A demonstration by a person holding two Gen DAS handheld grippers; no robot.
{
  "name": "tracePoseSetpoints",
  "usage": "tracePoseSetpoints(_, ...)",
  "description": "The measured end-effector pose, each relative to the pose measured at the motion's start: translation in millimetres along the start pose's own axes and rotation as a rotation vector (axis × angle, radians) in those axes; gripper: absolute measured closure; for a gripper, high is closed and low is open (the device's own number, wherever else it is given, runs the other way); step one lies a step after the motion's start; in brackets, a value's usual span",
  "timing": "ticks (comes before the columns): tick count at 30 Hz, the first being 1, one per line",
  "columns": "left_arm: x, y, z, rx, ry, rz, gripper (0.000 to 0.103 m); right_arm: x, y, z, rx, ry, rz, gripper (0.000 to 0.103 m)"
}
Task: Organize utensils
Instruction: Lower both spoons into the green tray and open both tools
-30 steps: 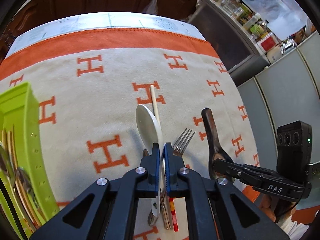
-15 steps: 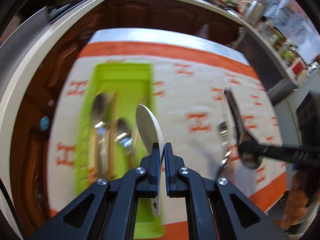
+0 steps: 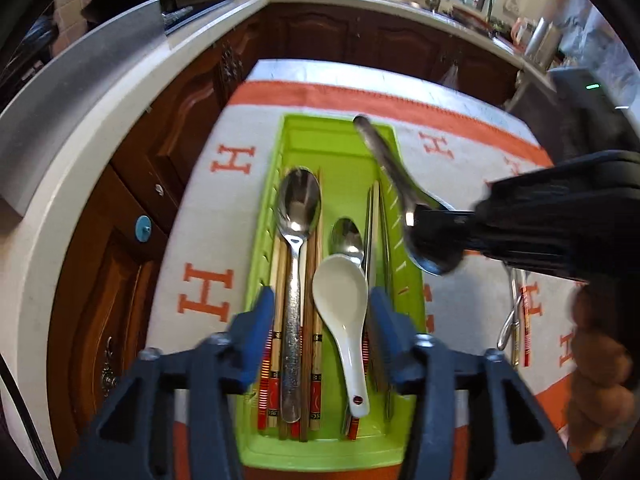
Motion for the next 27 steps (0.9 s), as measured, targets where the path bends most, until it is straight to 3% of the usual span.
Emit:
tracePoseSetpoints(7, -16.4, -3.4, -13.2, -0.025, 0.026, 0.056, 0.051, 37.3, 20.3, -11.5, -0.028, -0.091, 0.019, 0.098)
tracePoseSetpoints(9, -18.8, -3.6, -14.3, -0.027, 0.037, 0.062, 0.046, 45.8, 26.3, -14.1, -0.042, -0.118, 0.024, 0.098)
tracePoseSetpoints(11, -18.0, -3.7, -16.6, -0.036, 0.049, 0.065, 0.039, 52.5, 28.3, -18.6, -0.071, -0.145, 0.03, 0.095)
tracePoseSetpoints(14, -16.1, -5.1, -21.0, -0.047, 0.065, 0.06, 0.038, 55.4, 28.0, -25.1, -0.106, -0.155, 0.033, 0.085)
tracePoseSetpoints(27, -2.8, -6.2, -41.8, -0.151, 0.112, -0.005, 0.037, 9.4, -2.0, -23.4, -0.162, -0.134, 0.043, 0.082)
Point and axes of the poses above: each gripper's, at about its wrist camera, not at the fingertips, and x roughly the way its jaws point, z to its right, y to its top, the point moved 2 cm from there along x, roughly the way its jaws point, and after that the axes turned 15 degrees about y, right-handed, at the moved point
